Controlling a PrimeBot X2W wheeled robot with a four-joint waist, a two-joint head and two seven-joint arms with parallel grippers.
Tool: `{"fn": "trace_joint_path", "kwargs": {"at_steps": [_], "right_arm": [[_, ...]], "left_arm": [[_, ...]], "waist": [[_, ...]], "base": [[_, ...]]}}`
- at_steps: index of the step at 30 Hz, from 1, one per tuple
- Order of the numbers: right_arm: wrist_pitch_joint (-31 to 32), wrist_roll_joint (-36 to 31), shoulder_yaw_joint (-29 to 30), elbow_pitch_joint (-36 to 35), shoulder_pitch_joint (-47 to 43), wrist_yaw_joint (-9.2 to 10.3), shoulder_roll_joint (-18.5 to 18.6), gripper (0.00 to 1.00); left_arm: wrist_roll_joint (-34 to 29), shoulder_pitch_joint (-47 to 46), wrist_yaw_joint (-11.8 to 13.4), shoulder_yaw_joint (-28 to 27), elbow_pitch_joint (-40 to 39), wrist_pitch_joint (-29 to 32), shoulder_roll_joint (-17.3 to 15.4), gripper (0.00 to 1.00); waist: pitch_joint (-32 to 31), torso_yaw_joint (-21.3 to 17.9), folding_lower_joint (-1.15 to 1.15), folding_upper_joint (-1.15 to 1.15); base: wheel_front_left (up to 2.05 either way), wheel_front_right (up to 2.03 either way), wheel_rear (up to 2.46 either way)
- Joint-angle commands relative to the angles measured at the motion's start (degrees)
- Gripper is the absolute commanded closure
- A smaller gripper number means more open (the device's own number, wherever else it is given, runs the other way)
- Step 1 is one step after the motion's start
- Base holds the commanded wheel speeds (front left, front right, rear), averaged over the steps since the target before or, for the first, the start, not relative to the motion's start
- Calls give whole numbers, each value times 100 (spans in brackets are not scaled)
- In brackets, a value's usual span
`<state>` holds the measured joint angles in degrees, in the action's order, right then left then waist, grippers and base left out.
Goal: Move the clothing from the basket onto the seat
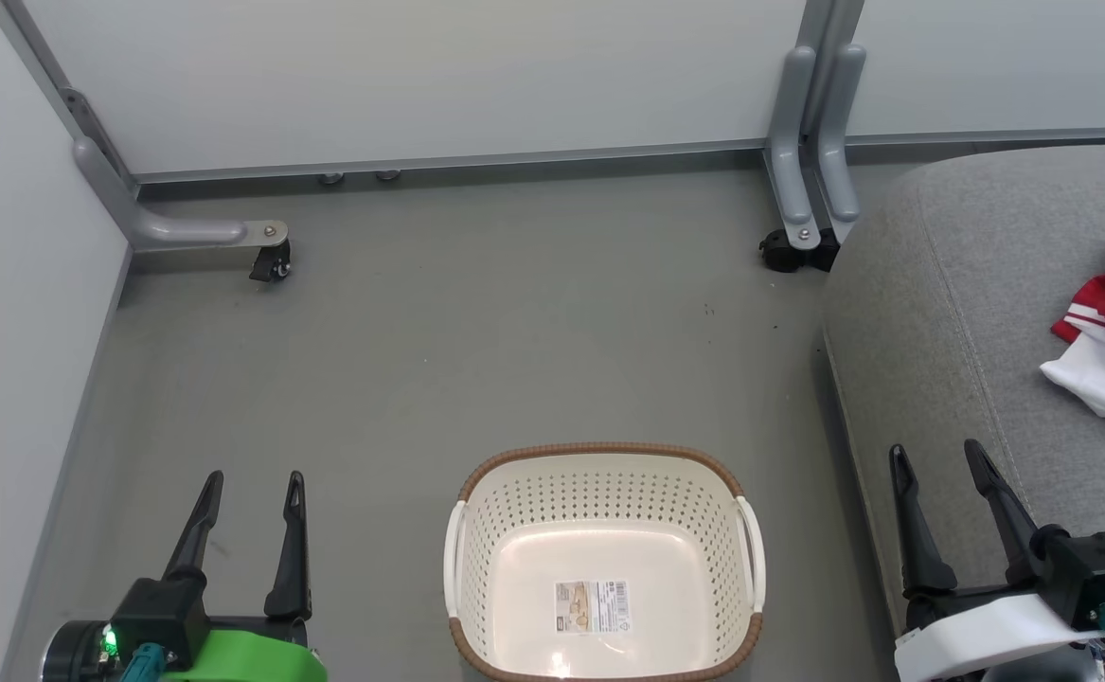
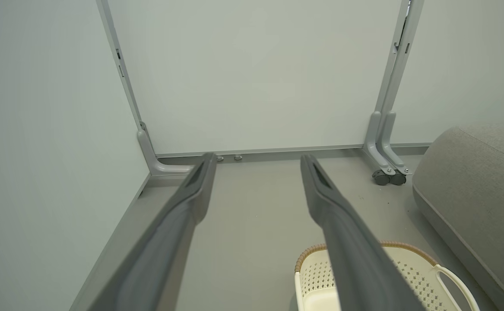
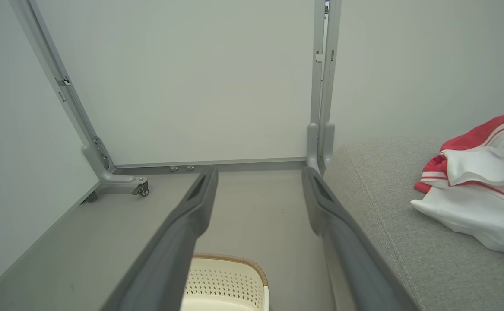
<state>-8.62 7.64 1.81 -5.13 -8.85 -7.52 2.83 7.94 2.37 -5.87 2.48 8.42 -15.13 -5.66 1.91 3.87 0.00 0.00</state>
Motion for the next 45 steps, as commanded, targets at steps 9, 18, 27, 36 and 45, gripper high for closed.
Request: {"fn": "trace_joint_path", "kwargs": {"at_steps": [9, 18, 27, 36, 45], "right_arm": [[1, 83, -29, 36, -1, 6, 13, 0], [1, 53, -21, 78, -5, 0, -7, 100], [90, 996, -60, 301, 118, 0, 38, 100], [205, 2006, -77, 516, 315, 1, 101, 100], [312, 2882, -79, 687, 470, 1, 141, 100]], "left_arm": [[-105, -8, -65, -50, 39, 0, 60, 0], [-98, -6, -74, -48, 112, 2, 100, 100], [786, -106, -83, -147, 256, 243, 133, 100], [1747, -205, -94, -238, 282, 479, 152, 100], [2593, -297, -105, -323, 312, 690, 168, 100]], "waist": [[15, 1, 0, 0], [6, 26, 0, 0], [-4, 2, 0, 0], [-17, -28, 0, 0], [-30, -57, 0, 0]], "base": [[0, 0, 0], [0, 0, 0], [0, 0, 0], [0, 0, 0], [0, 0, 0]]}}
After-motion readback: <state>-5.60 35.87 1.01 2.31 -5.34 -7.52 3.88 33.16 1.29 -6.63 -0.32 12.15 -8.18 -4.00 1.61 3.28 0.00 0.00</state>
